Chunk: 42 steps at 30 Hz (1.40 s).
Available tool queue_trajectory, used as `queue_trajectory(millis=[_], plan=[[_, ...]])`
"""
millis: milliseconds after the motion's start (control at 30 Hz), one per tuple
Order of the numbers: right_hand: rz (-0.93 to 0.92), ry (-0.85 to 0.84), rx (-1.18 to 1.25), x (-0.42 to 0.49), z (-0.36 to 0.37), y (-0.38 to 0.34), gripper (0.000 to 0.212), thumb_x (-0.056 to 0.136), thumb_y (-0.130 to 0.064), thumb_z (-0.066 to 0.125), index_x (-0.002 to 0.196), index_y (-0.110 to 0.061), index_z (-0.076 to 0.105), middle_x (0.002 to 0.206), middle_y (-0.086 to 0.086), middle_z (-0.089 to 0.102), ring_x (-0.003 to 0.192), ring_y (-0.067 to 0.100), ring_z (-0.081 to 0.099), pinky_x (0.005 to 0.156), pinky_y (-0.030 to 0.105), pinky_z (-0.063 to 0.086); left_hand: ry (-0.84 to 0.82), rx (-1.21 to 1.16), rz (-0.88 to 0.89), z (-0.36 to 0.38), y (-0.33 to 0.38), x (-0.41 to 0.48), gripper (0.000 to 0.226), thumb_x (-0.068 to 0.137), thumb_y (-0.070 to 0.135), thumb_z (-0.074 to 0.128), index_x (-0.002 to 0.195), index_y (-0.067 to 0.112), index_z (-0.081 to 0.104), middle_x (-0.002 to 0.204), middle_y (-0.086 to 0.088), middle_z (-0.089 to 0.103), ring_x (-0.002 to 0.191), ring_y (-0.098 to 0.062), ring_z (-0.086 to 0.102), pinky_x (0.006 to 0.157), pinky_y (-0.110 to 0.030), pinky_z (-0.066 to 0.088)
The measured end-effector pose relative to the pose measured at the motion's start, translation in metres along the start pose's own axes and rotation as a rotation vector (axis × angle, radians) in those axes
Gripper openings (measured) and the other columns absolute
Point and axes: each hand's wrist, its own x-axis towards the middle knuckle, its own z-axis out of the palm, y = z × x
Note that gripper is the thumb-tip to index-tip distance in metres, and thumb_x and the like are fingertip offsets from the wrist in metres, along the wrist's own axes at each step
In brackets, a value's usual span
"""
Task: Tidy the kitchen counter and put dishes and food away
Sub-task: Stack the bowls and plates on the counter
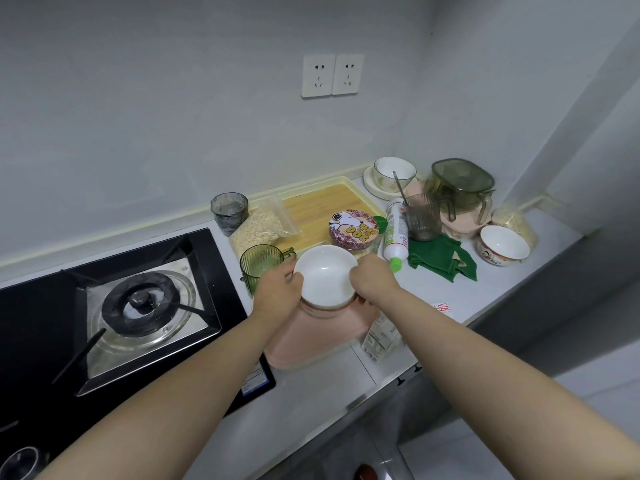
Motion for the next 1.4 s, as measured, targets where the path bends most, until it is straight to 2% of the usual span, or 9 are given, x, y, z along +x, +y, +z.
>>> queue_trajectory(millis=[133, 267, 500, 733, 867, 1000, 1067, 1200, 1400], plan=[[0.009, -0.001, -0.059, 0.000, 0.002, -0.001, 0.025, 0.085, -0.003, 0.039, 0.062, -0.012, 0.037, 0.071, 0.011, 0.052, 0.072, 0.030, 0.054, 0.050, 0.021, 0.033, -0.020, 0.069, 0.022, -0.002, -0.004, 0.004, 0.042, 0.091, 0.011, 0.043, 0.128, 0.020, 0.061, 0.146, 0.002, 0.043, 0.136, -0.012, 0.038, 0.100, -0.019, 0.030], [0.019, -0.005, -0.099, -0.001, 0.001, -0.003, 0.023, 0.084, -0.003, 0.039, 0.064, -0.013, 0.037, 0.085, 0.012, 0.054, 0.089, 0.036, 0.063, 0.057, 0.027, 0.041, -0.002, 0.097, 0.031, -0.001, 0.002, 0.003, 0.041, 0.090, 0.010, 0.044, 0.124, 0.022, 0.063, 0.146, 0.001, 0.044, 0.137, -0.012, 0.036, 0.096, -0.018, 0.030], [0.020, -0.139, -0.095, -0.005, -0.004, -0.004, 0.019, 0.087, -0.010, 0.038, 0.084, -0.003, 0.055, 0.058, 0.010, 0.055, 0.044, 0.022, 0.050, 0.044, 0.027, 0.041, -0.047, 0.166, 0.088, -0.005, 0.014, 0.005, 0.055, 0.088, 0.006, 0.048, 0.141, 0.018, 0.044, 0.146, 0.002, 0.044, 0.136, -0.017, 0.038, 0.111, -0.027, 0.029], [-0.028, 0.061, 0.082, -0.004, -0.025, 0.008, 0.025, 0.089, -0.019, 0.042, 0.076, -0.005, 0.058, 0.064, 0.012, 0.058, 0.056, 0.034, 0.061, 0.048, 0.029, 0.046, -0.113, 0.373, 0.348, -0.001, 0.043, 0.014, 0.049, 0.088, 0.009, 0.051, 0.137, 0.015, 0.049, 0.141, -0.001, 0.050, 0.132, -0.018, 0.039, 0.105, -0.024, 0.028], [-0.040, 0.159, 0.111, -0.004, -0.046, 0.023, 0.033, 0.089, -0.022, 0.044, 0.059, -0.011, 0.048, 0.071, 0.018, 0.061, 0.076, 0.039, 0.064, 0.065, 0.039, 0.052, -0.154, 0.406, 0.439, 0.015, 0.065, 0.020, 0.047, 0.088, 0.011, 0.051, 0.135, 0.015, 0.051, 0.138, -0.001, 0.052, 0.131, -0.019, 0.040, 0.103, -0.023, 0.028], [0.025, 0.266, 0.130, 0.000, -0.074, 0.052, 0.031, 0.088, -0.018, 0.048, 0.059, -0.010, 0.049, 0.059, 0.005, 0.052, 0.068, 0.029, 0.048, 0.052, 0.028, 0.034, -0.206, 0.392, 0.532, 0.049, 0.093, 0.030, 0.043, 0.084, 0.019, 0.049, 0.124, 0.012, 0.061, 0.121, -0.004, 0.063, 0.114, -0.024, 0.052, 0.093, -0.027, 0.038], [0.052, 0.310, 0.146, 0.001, -0.085, 0.063, 0.033, 0.088, -0.017, 0.049, 0.056, -0.018, 0.041, 0.057, -0.003, 0.043, 0.069, 0.024, 0.044, 0.055, 0.028, 0.029, -0.240, 0.404, 0.542, 0.065, 0.105, 0.037, 0.040, 0.089, 0.017, 0.052, 0.127, 0.013, 0.058, 0.127, -0.003, 0.060, 0.120, -0.022, 0.049, 0.096, -0.027, 0.035], [0.131, 0.385, 0.216, 0.007, -0.112, 0.098, 0.021, 0.090, -0.018, 0.048, 0.073, -0.009, 0.055, 0.069, 0.004, 0.054, 0.071, 0.024, 0.050, 0.059, 0.028, 0.034, -0.357, 0.424, 0.542, 0.110, 0.136, 0.054, 0.042, 0.095, 0.024, 0.048, 0.137, 0.016, 0.048, 0.141, -0.002, 0.048, 0.131, -0.018, 0.038, 0.103, -0.029, 0.031], [0.328, 0.442, 0.325, 0.034, -0.151, 0.155, 0.023, 0.090, -0.018, 0.045, 0.069, -0.010, 0.049, 0.064, 0.002, 0.047, 0.067, 0.022, 0.045, 0.052, 0.027, 0.031, -0.586, 0.216, 0.260, 0.193, 0.175, 0.083, 0.043, 0.098, 0.032, 0.043, 0.138, 0.015, 0.046, 0.136, -0.007, 0.052, 0.118, -0.022, 0.052, 0.100, -0.036, 0.043]])
